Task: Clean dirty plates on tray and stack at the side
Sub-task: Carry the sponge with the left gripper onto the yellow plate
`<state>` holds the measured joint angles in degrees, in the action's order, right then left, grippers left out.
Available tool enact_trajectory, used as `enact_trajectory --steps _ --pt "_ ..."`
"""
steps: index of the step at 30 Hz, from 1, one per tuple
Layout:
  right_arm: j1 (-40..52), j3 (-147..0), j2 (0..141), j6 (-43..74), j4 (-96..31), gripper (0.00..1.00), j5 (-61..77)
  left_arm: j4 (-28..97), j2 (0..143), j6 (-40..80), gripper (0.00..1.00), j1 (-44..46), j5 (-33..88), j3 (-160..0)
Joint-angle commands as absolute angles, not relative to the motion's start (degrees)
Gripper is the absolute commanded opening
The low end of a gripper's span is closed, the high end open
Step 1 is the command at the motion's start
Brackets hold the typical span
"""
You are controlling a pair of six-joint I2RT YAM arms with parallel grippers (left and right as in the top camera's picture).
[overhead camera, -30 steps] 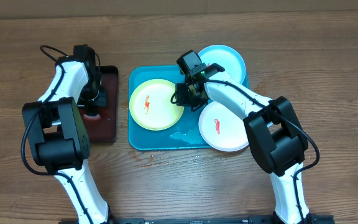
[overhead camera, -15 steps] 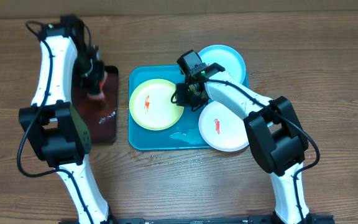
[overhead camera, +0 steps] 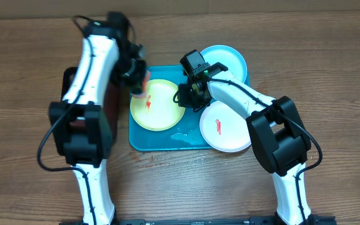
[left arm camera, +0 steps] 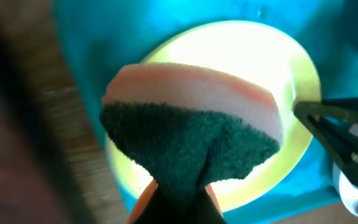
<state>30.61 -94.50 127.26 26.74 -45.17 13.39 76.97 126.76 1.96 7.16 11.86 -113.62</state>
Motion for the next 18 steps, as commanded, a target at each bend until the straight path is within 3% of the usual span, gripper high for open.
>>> enact_trajectory --steps 1,18 --pt "30.1 -94.8 129.4 26.9 -45.8 0.04 13.2 74.4 126.3 8.8 0.04 9.0 9.6 -108.5" --pt "30.1 -94.8 129.4 26.8 -45.7 0.04 13.1 60.8 126.3 18.3 0.04 12.5 1.1 -94.8"
